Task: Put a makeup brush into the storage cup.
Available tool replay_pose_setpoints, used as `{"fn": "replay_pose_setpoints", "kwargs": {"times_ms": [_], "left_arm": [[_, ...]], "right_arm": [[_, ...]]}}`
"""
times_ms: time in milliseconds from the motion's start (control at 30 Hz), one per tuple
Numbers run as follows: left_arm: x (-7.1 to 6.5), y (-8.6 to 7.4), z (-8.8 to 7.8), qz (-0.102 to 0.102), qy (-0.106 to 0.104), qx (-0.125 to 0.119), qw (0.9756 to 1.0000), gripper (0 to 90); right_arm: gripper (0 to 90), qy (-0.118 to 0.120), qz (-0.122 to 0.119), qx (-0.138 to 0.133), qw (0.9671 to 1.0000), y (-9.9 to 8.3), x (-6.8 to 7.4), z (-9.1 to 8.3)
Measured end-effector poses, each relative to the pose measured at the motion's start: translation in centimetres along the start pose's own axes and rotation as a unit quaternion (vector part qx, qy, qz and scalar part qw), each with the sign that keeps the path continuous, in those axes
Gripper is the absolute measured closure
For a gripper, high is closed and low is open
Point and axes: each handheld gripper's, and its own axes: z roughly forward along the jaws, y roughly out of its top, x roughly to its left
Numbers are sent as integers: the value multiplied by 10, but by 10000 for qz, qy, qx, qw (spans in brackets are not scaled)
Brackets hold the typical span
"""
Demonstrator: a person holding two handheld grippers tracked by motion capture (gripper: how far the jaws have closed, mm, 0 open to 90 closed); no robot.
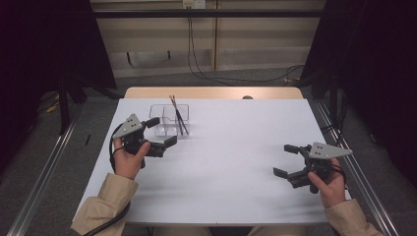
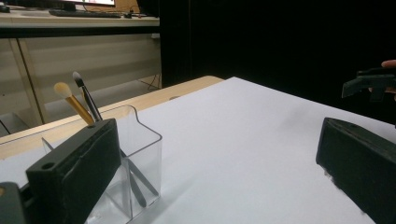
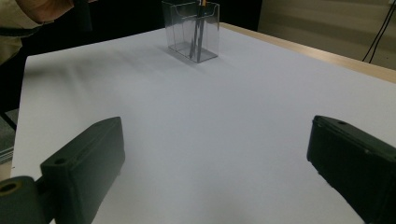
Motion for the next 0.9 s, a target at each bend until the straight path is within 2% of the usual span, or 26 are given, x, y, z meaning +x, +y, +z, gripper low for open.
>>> {"fn": "replay_pose_setpoints", "kwargs": {"times_ms": [200, 300, 900], "left_arm": [[0, -3, -8, 10, 21, -6, 10000, 0], [-1, -3, -12, -50, -6, -43, 10000, 0], [-1, -11, -33, 6, 69, 11, 10000, 0]], "right_arm": [[39, -12, -13, -7, 10000, 0, 0, 0], [39, -19, -9, -7, 10000, 0, 0, 0], [37, -36, 1, -35, 10000, 0, 0, -3]]}}
